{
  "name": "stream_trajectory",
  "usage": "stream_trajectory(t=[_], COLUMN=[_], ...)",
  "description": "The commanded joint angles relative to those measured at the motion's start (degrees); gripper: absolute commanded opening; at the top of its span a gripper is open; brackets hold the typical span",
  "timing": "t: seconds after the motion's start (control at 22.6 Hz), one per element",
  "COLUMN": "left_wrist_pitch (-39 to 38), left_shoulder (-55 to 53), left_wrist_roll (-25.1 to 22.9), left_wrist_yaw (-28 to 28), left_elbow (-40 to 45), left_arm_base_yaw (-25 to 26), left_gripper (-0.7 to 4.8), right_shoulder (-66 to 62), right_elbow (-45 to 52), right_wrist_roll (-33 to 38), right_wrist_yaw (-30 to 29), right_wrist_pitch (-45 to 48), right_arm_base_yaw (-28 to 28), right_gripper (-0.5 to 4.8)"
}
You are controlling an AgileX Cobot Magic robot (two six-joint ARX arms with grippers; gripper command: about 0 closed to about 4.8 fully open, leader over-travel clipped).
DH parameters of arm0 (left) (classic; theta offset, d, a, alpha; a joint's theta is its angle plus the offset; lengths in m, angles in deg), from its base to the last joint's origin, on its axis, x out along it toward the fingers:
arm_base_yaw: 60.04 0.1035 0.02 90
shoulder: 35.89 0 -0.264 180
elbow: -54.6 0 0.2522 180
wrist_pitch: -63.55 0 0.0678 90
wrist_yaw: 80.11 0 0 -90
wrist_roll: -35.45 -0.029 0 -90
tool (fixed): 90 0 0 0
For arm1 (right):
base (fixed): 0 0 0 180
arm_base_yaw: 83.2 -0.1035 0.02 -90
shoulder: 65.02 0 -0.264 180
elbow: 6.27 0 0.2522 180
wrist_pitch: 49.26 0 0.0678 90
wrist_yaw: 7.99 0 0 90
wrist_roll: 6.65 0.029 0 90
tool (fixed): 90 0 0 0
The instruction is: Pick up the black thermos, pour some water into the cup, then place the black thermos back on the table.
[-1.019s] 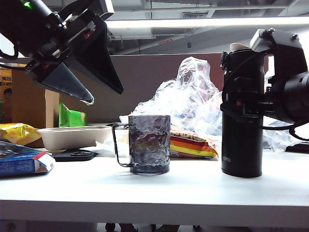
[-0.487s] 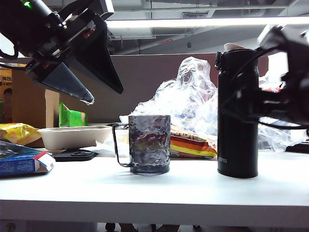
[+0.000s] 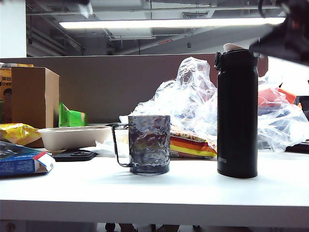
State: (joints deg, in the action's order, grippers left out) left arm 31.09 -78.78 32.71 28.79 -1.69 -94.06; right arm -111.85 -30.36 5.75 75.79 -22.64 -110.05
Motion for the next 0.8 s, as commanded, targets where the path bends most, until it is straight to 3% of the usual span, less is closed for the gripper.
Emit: stream_trajectory(t=[0.04, 0.27, 0.35, 0.53, 0.8], left_wrist_pitch=[-2.67, -7.78, -8.04, -7.61, 5.38], left_shoulder=[7.28, 16.92, 21.9, 28.5, 36.94], left_wrist_roll=[0.92, 3.32, 5.86, 6.34, 10.38], left_wrist_yaw=[-1.01, -1.49, -3.8, -4.76, -4.74], left_elbow=[-0.17, 1.99, 4.31, 9.03, 25.51], left_arm_base_yaw=[0.02, 0.02, 0.02, 0.04, 0.04], left_gripper=[-0.05, -0.05, -0.05, -0.05, -0.05], right_shoulder=[6.29, 18.38, 25.16, 34.84, 46.93], right_elbow=[-3.67, -4.37, -4.39, -4.39, -2.99], right_wrist_roll=[-5.25, -8.07, -10.78, -10.78, -10.73], right_wrist_yaw=[0.04, 1.27, 4.13, 5.16, 4.59], right_wrist_pitch=[-15.74, -21.94, -29.18, -39.82, -51.91], right_arm_base_yaw=[-0.09, -0.09, -0.09, -0.02, 0.0], right_gripper=[-0.09, -0.09, -0.09, -0.09, -0.09])
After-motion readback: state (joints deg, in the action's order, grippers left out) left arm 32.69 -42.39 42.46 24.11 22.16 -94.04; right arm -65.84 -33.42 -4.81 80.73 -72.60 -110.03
